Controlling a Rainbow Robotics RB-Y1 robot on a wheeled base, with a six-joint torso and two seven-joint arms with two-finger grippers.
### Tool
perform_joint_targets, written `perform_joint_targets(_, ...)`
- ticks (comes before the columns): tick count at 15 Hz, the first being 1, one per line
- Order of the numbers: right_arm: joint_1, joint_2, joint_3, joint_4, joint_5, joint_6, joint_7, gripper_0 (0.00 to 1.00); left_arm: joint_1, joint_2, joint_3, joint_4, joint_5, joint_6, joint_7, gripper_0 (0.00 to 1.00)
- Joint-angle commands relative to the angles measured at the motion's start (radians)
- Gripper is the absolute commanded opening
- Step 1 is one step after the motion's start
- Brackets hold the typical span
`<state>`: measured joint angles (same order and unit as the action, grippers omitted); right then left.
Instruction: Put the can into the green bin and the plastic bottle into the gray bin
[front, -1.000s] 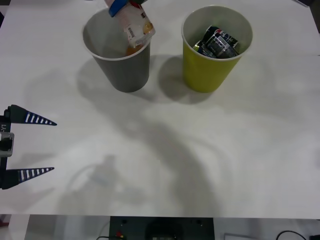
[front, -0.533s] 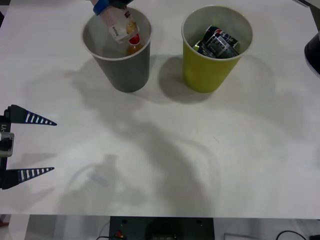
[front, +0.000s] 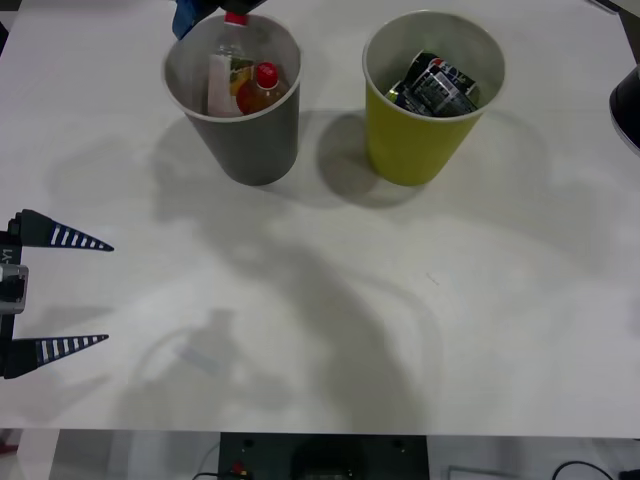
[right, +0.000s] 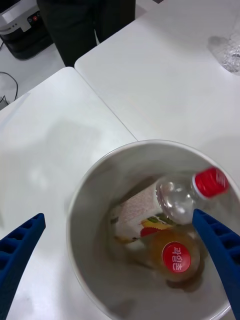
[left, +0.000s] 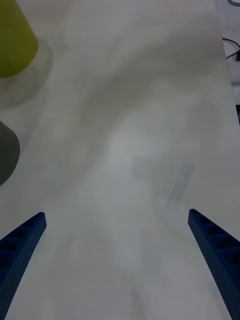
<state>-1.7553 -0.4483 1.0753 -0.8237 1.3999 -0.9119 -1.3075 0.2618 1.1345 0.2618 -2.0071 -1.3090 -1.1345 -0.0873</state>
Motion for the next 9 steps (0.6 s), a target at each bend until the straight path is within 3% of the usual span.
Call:
perform_joint_targets(1,0.000,-0.056,0.000,-0.011,-0.096,-0.056,0.074,1.00,0.000,0.000,0.000,0.000,0.000,0.000,0.000,0.98)
perform_joint_targets(9,0.019,-0.277,0.000,-0.178,-0.205,-0.179,0.120,1.00,0.000,0.000,0.000,0.000,0.000,0.000,0.000,0.98)
